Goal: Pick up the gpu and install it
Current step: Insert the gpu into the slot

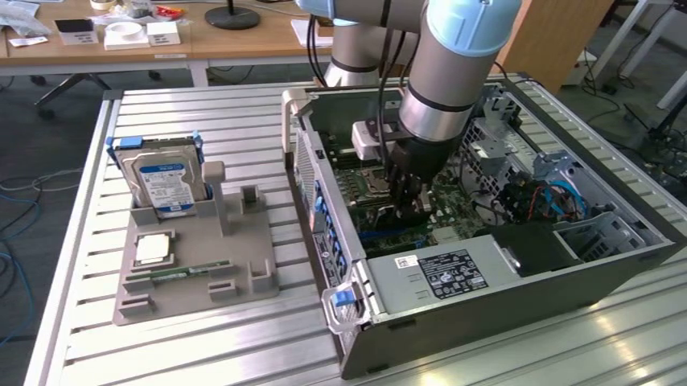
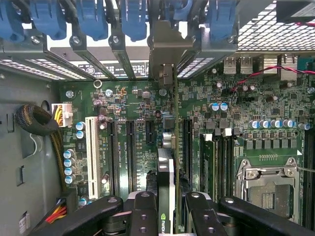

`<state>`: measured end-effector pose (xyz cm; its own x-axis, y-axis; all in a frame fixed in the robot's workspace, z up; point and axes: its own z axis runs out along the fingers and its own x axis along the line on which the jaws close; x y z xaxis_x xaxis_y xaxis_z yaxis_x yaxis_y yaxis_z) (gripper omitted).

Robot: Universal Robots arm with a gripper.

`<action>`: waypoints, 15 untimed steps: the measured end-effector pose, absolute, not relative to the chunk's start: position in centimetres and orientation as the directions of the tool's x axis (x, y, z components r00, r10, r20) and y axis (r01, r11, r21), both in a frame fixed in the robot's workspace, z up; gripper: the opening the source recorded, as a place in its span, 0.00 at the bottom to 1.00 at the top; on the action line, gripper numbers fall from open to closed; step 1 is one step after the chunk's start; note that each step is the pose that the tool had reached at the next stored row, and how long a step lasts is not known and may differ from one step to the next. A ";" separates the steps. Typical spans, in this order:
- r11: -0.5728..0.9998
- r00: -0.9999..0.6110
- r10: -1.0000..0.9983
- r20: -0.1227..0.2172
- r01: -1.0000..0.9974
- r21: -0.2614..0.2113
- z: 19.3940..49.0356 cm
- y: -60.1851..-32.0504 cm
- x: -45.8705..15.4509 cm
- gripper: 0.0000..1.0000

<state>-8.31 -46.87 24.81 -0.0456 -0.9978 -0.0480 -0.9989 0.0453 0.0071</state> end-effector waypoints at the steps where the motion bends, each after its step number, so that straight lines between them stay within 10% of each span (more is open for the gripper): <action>1: 0.045 -0.046 -0.998 -0.048 -0.999 0.007 24.7 -46.9 -8.3 0.27; 15: 0.045 -0.046 -0.998 -0.048 -0.999 0.007 24.6 -46.9 -8.3 0.27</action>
